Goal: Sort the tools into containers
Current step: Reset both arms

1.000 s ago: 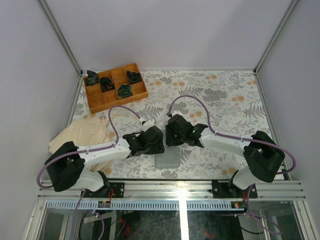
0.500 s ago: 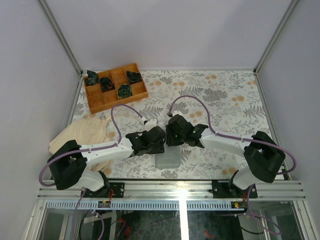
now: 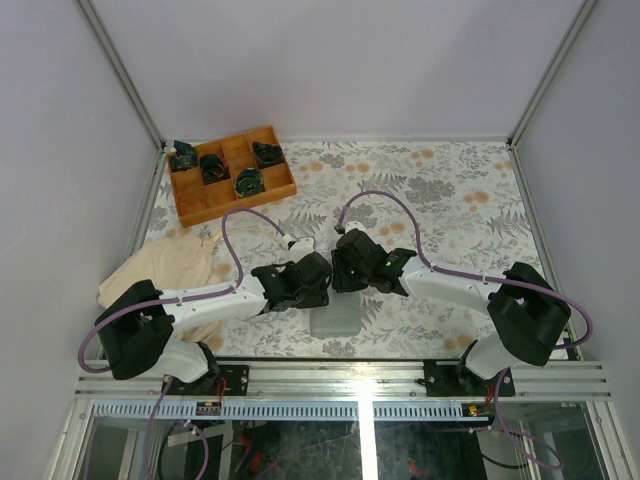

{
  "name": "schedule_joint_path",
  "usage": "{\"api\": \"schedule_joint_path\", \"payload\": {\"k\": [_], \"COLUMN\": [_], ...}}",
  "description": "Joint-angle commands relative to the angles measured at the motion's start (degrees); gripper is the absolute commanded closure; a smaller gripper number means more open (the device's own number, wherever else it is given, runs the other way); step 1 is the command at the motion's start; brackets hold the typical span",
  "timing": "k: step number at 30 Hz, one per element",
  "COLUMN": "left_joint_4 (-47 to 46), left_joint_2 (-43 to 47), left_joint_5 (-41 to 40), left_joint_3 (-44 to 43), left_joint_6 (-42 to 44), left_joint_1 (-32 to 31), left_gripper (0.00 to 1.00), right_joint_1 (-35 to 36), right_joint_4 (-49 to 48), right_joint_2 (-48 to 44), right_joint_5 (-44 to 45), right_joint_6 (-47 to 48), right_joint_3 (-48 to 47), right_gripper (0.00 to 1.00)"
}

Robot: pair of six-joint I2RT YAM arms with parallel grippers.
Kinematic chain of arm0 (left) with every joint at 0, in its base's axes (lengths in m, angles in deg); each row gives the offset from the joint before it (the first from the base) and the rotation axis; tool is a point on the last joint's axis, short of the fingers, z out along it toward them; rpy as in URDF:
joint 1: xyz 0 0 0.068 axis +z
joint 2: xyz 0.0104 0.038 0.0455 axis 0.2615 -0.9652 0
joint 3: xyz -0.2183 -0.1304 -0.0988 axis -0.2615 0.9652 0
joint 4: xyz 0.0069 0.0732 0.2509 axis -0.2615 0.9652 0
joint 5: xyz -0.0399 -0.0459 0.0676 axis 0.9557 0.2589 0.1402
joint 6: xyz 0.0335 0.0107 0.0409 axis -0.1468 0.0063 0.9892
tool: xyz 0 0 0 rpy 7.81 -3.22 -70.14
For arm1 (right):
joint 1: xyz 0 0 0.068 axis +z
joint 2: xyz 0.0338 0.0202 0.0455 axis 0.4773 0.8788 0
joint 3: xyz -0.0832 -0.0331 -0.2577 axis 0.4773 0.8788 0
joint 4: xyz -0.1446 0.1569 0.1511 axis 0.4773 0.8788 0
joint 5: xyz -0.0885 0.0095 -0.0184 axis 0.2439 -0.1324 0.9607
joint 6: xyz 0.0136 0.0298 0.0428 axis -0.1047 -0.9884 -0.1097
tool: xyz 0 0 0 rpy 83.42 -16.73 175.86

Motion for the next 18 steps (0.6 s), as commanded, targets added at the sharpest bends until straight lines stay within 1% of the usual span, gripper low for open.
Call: {"api": "schedule_joint_path", "payload": {"k": [1,3,5,6,8,9,11,12,17,18], "left_joint_4": [-1.1,-0.9,-0.4,-0.1,0.7,1.2,2.0,2.6,4.5,4.6], "left_joint_2": [-2.7,-2.4,-1.5,-0.9,0.2,0.7,1.6,2.3,7.0,8.4], "left_joint_5": [0.2,-0.1,-1.1,-1.6,-3.0,-3.6,-4.3,-4.6,-6.8,-7.4], "left_joint_3": [1.8,1.6,1.1,0.7,-0.2,-0.9,-2.6,-3.5,-6.6,-6.8], "left_joint_6": [1.8,2.1,2.7,3.1,3.9,4.2,5.1,5.6,7.7,8.2], "left_joint_1": [-0.9,-0.9,-0.9,-0.9,-0.8,-0.8,-0.5,-0.2,0.5,0.5], "left_gripper": [0.85,0.85,0.83,0.79,0.63,0.58,0.52,0.5,0.44,0.42], "right_joint_1": [0.3,0.3,0.3,0.3,0.3,0.3,0.3,0.3,0.3,0.3], "right_joint_4": [6.3,6.5,7.1,7.5,9.5,10.7,12.2,12.5,13.8,14.0], "right_joint_2": [2.7,2.5,2.1,1.9,1.7,1.7,1.4,0.9,-3.6,-4.8], "right_joint_5": [-0.3,-0.1,0.3,0.7,1.7,2.4,3.3,3.8,7.5,8.1], "right_joint_6": [-0.1,0.0,0.0,0.1,0.8,1.3,2.7,3.3,6.4,7.0], "right_joint_3": [3.1,3.0,2.7,2.2,0.1,-1.7,-4.8,-5.9,-9.6,-10.0], "right_gripper": [0.63,0.63,0.63,0.63,0.63,0.63,0.62,0.6,0.54,0.51]}}
